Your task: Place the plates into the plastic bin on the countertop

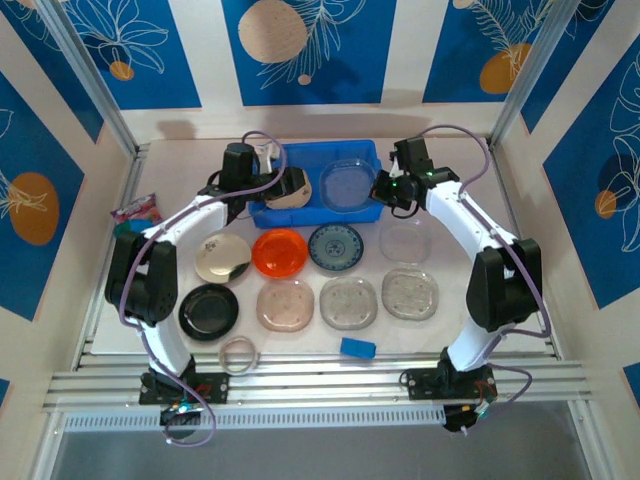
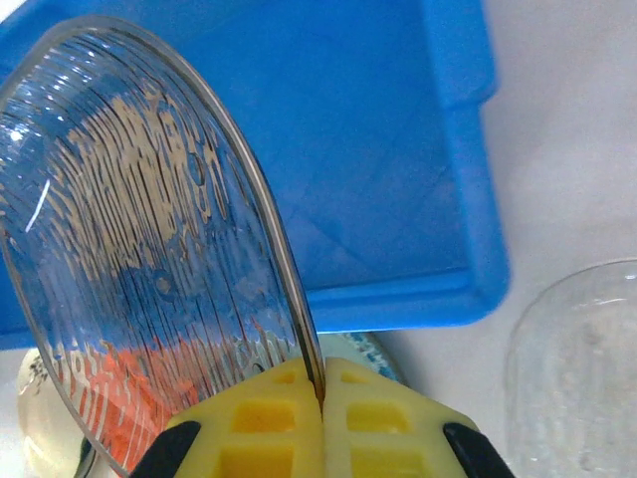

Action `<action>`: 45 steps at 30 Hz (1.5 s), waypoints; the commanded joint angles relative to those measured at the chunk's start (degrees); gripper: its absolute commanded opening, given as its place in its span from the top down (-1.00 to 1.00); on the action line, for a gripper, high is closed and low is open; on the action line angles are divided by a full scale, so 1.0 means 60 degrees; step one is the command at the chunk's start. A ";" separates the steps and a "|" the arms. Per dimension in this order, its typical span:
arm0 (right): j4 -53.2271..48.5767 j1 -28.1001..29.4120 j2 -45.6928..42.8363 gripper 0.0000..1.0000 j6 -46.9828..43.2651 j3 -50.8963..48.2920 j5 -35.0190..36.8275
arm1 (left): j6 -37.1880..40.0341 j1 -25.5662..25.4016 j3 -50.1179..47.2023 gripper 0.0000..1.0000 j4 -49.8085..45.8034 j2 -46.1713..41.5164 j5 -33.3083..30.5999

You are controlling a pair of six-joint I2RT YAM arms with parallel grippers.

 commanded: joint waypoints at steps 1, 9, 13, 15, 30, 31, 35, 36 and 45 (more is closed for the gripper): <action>0.0225 0.0171 0.0200 1.00 0.0249 0.0323 -0.0869 | 0.0074 -0.0174 0.0296 0.02 -0.0071 0.0238 0.0081; 0.0288 0.0557 0.0265 1.00 0.0340 0.0599 -0.1275 | 0.0553 -0.0313 0.0738 0.00 -0.0895 0.0414 -0.0356; 0.0138 0.0610 0.0185 1.00 0.0225 0.0781 -0.1236 | 0.0541 -0.0311 0.0711 0.02 -0.0955 0.0422 -0.0542; 0.0085 0.0639 0.0166 1.00 0.0186 0.0875 -0.1247 | 0.0504 -0.0313 0.0699 0.08 -0.0888 0.0429 -0.0544; -0.0396 0.0767 0.0636 0.70 0.0149 0.1523 -0.0559 | 0.0413 -0.0359 0.1209 1.00 -0.1632 0.0715 -0.1248; -0.0431 0.0760 0.0686 0.48 0.0122 0.1573 -0.0341 | 0.0408 -0.0372 0.1294 1.00 -0.1800 0.0743 -0.1594; -0.0630 0.0539 0.0703 -0.24 -0.0004 0.1747 0.0090 | 0.0589 -0.0359 0.2146 1.00 -0.2418 0.1253 -0.2124; -0.0617 0.0443 0.0592 -0.32 0.0007 0.1697 0.0138 | 0.0610 -0.0357 0.2387 1.00 -0.2535 0.1430 -0.2173; -0.0602 -0.0437 -0.0589 -0.37 -0.0062 0.0946 0.0368 | 0.0697 -0.0372 0.4929 1.00 -0.3661 0.3502 -0.2706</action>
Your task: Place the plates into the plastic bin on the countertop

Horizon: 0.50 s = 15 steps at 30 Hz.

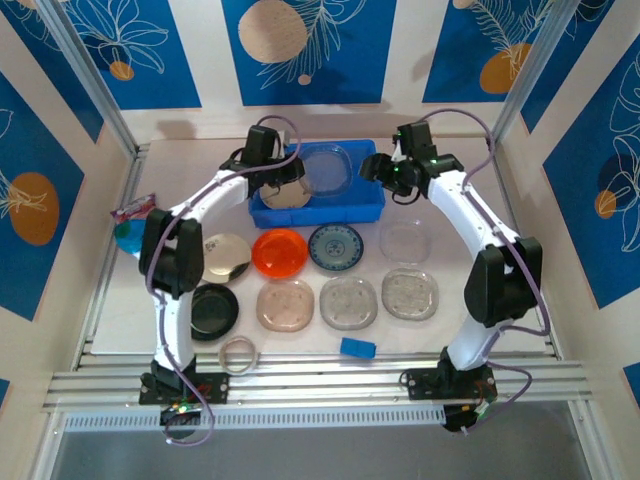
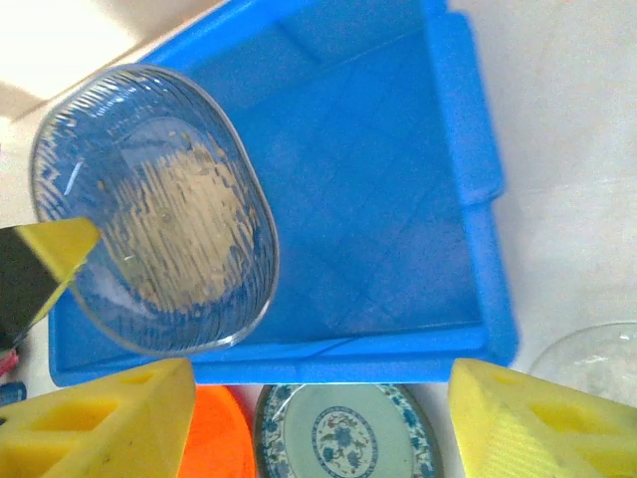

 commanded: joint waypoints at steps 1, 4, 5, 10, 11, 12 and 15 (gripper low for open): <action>-0.0257 -0.0260 -0.0730 -0.37 -0.0065 -0.0343 0.0142 | 0.0118 -0.0102 0.0941 1.00 -0.0729 0.0821 -0.0159; -0.0168 -0.0386 -0.1059 -0.37 -0.0036 -0.0733 0.0190 | -0.0109 -0.0106 0.1373 1.00 -0.0592 0.1382 -0.0029; -0.0124 -0.0421 -0.1147 -0.37 -0.0017 -0.0859 0.0209 | -0.0228 -0.0102 0.1461 1.00 -0.0512 0.1544 0.0053; -0.0046 -0.0636 -0.1279 -0.37 0.0086 -0.1301 0.0124 | -0.0577 -0.0212 0.2030 1.00 -0.0398 0.2300 0.0239; -0.0036 -0.0662 -0.1292 -0.37 0.0091 -0.1365 0.0094 | -0.0585 -0.0230 0.2144 1.00 -0.0415 0.2403 0.0261; -0.0016 -0.0689 -0.1292 -0.37 0.0084 -0.1438 0.0087 | -0.0608 -0.0261 0.2225 1.00 -0.0412 0.2484 0.0252; 0.0038 -0.0763 -0.1322 -0.38 0.0095 -0.1604 0.0007 | -0.0704 -0.0307 0.2389 1.00 -0.0357 0.2727 0.0303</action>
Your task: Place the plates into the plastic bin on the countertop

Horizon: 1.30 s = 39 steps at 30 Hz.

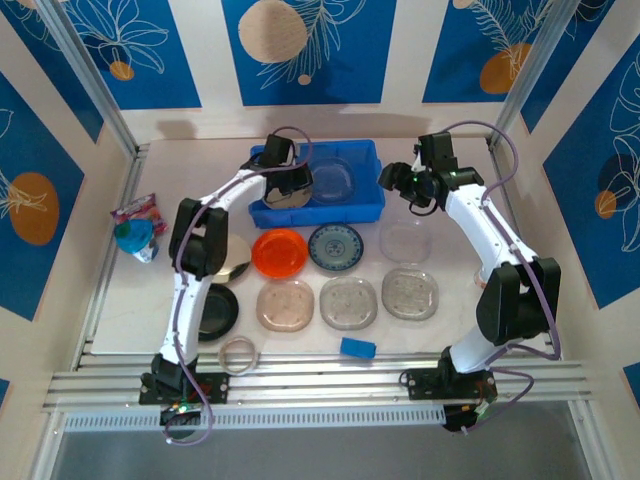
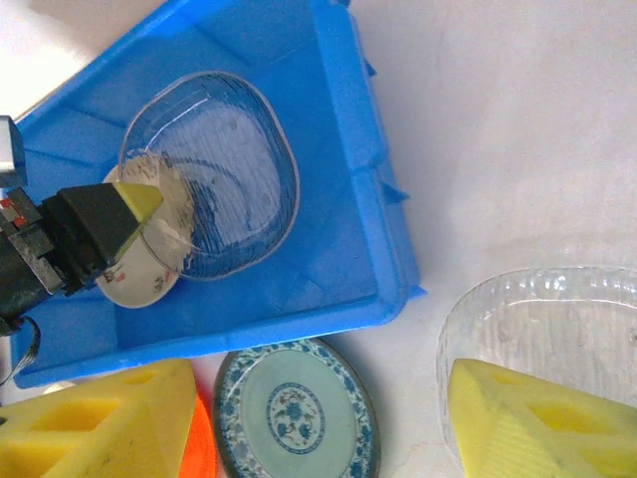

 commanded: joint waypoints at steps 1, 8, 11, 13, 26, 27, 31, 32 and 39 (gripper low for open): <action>0.0025 -0.0099 -0.0230 -0.37 0.0083 -0.0205 -0.0133 | -0.0270 -0.0202 0.0484 1.00 0.0112 0.0203 0.0328; 0.0099 -0.0187 -0.0156 -0.37 0.0144 -0.0390 -0.0291 | -0.0373 -0.0383 0.1115 1.00 0.0055 0.0785 0.0531; 0.0163 -0.0209 -0.0102 -0.37 0.0150 -0.0469 -0.0358 | -0.0264 -0.0478 0.1666 1.00 -0.0300 0.1124 0.0514; 0.0094 -0.0209 -0.0029 -0.37 0.0141 -0.0459 -0.0388 | -0.0185 -0.0523 0.1946 1.00 -0.0535 0.1294 0.0459; 0.0071 -0.0235 -0.0013 -0.38 0.0128 -0.0528 -0.0444 | 0.0027 -0.0539 0.2331 0.95 -0.0887 0.1668 0.0531; 0.0073 -0.0239 -0.0022 -0.38 0.0142 -0.0528 -0.0460 | 0.0071 -0.0539 0.2388 0.86 -0.0926 0.1699 0.0525; 0.0137 -0.0202 -0.0079 -0.38 0.0157 -0.0608 -0.0483 | 0.0114 -0.0539 0.2429 0.47 -0.0966 0.1693 0.0510; 0.0147 -0.0194 -0.0079 -0.38 0.0157 -0.0612 -0.0480 | 0.0123 -0.0539 0.2462 0.39 -0.0973 0.1692 0.0496; 0.0148 -0.0158 -0.0040 -0.38 0.0154 -0.0534 -0.0456 | 0.0205 -0.0542 0.2793 0.09 -0.1295 0.1722 0.0323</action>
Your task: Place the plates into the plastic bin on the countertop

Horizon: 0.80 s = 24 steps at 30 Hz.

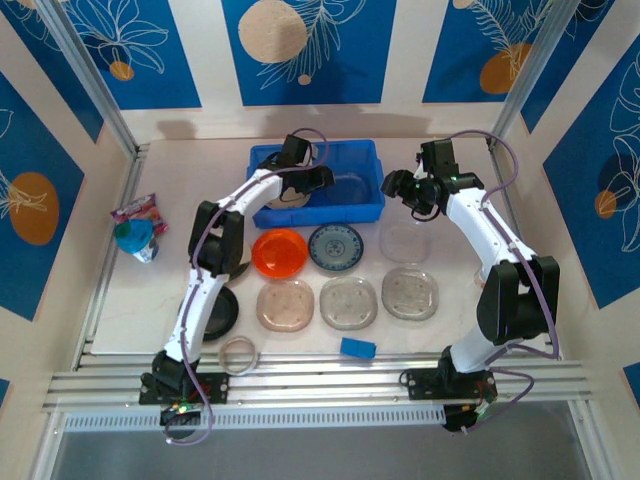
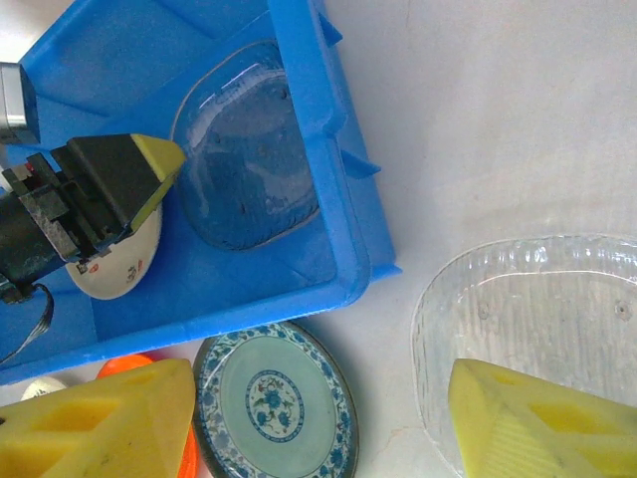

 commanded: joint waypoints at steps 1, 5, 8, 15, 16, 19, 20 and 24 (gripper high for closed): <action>-0.0016 0.0026 -0.0025 -0.38 0.0073 0.0002 -0.0218 | 0.0167 -0.0060 0.0482 0.06 -0.0355 0.0185 -0.0068; -0.0049 0.0032 -0.0028 -0.38 0.0045 0.0001 -0.0143 | 0.0255 -0.0051 0.0625 -0.04 -0.0523 0.0179 -0.0174; -0.0049 0.0009 -0.0043 -0.38 0.0016 -0.0015 -0.0066 | 0.0321 -0.0061 0.0673 -0.15 -0.0562 0.0155 -0.0249; -0.0051 -0.0111 -0.0129 -0.38 -0.0084 -0.0030 -0.0065 | 0.0760 -0.0056 0.1012 -0.31 -0.0745 -0.0094 -0.0561; -0.0055 -0.0148 -0.0144 -0.37 -0.0101 -0.0025 -0.0062 | 0.0823 -0.0065 0.1014 -0.36 -0.0746 -0.0174 -0.0641; -0.0010 -0.0217 -0.0203 -0.37 -0.0189 -0.0030 -0.0085 | 0.1178 -0.0093 0.0988 -0.73 -0.0862 -0.0646 -0.1027; -0.0026 -0.0259 -0.0218 -0.36 -0.0226 -0.0012 -0.0095 | 0.1347 -0.0116 0.0906 -0.89 -0.0948 -0.0924 -0.1297; -0.0179 -0.0399 -0.0439 -0.35 -0.0421 0.0069 -0.0067 | 0.1971 -0.0346 -0.0712 -0.99 -0.0368 -0.2847 -0.2822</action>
